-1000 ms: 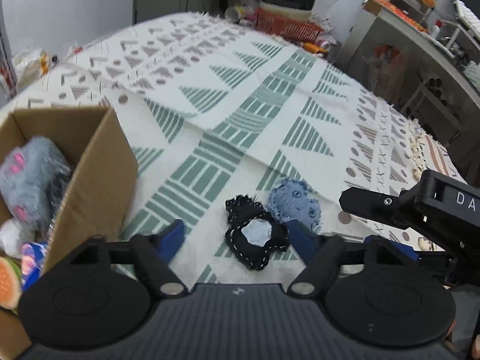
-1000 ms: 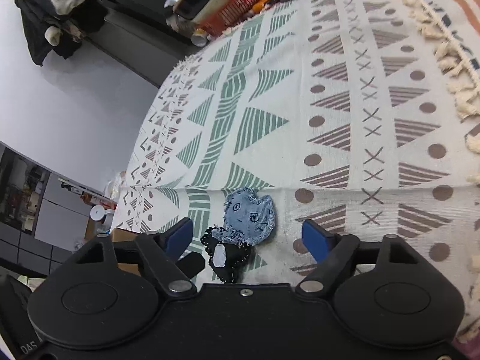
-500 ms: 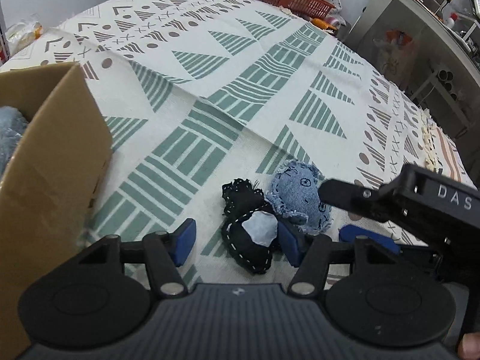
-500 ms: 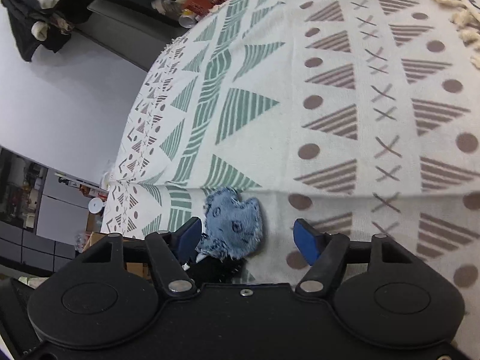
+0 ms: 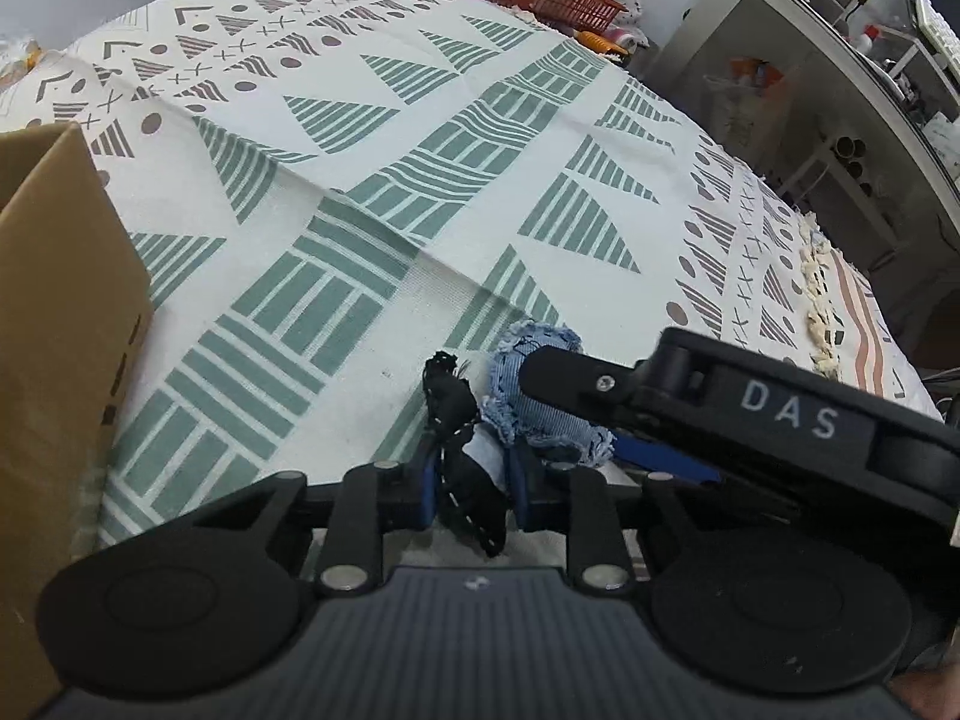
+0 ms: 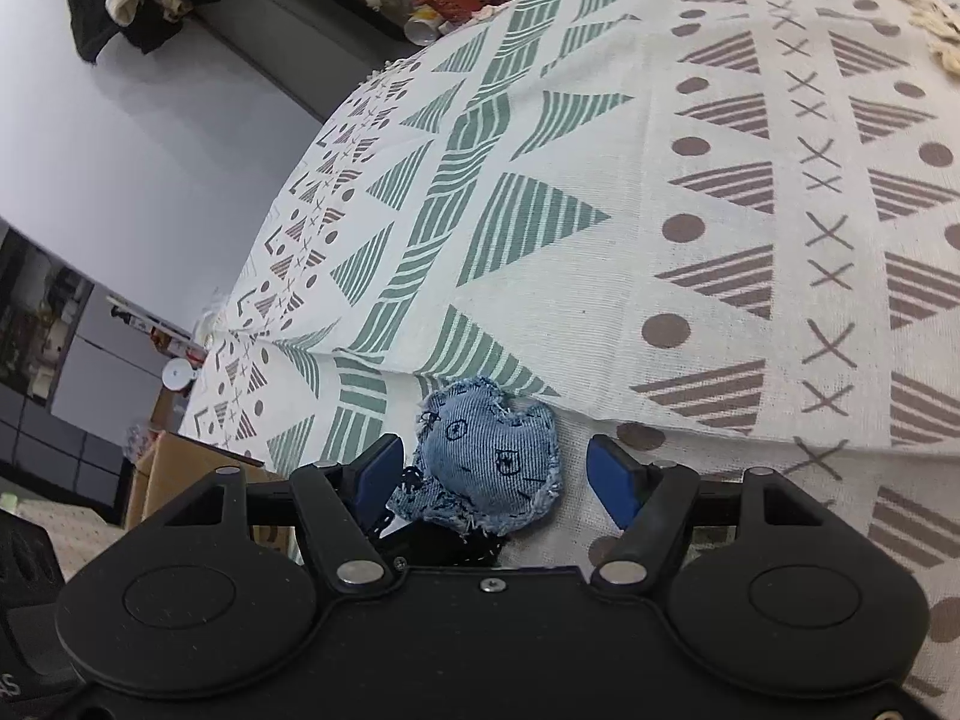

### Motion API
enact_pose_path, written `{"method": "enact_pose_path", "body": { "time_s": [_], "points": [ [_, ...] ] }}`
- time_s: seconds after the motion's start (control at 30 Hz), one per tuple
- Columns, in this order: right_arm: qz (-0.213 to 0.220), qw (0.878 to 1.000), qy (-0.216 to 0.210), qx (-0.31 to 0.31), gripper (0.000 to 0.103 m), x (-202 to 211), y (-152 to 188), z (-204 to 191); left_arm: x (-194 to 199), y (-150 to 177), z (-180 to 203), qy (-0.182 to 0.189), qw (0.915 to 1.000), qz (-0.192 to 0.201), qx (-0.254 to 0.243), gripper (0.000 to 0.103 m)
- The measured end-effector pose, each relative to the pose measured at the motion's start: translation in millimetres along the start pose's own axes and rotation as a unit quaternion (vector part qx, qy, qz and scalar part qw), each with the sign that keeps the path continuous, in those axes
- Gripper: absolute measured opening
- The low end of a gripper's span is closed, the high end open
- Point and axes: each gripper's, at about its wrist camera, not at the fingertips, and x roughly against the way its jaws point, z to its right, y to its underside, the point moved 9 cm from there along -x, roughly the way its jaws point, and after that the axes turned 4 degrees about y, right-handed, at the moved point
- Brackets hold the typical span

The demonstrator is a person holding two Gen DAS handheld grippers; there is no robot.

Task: Organize soft objects
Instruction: 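Grasp the black-and-white patch with the left gripper while the right gripper grasps the blue denim plush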

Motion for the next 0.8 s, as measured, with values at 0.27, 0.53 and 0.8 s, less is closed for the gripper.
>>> {"method": "enact_pose_path", "body": {
  "time_s": [0.27,0.53,0.8],
  "points": [
    [0.008,0.999,0.036,0.026,0.044,0.8,0.2,2.8,11.6,0.7,-2.2,-0.016,0.9998,0.008,-0.003,0.021],
    [-0.002,0.999,0.032,0.011,0.016,12.2,5.9,4.8,30.8,-0.4,-6.6,-0.033,0.9992,0.023,-0.005,0.021],
    [0.012,0.999,0.036,0.002,0.007,31.6,9.5,1.7,50.2,0.6,-6.3,-0.035,0.9987,0.037,-0.001,0.021]
  ]
}}
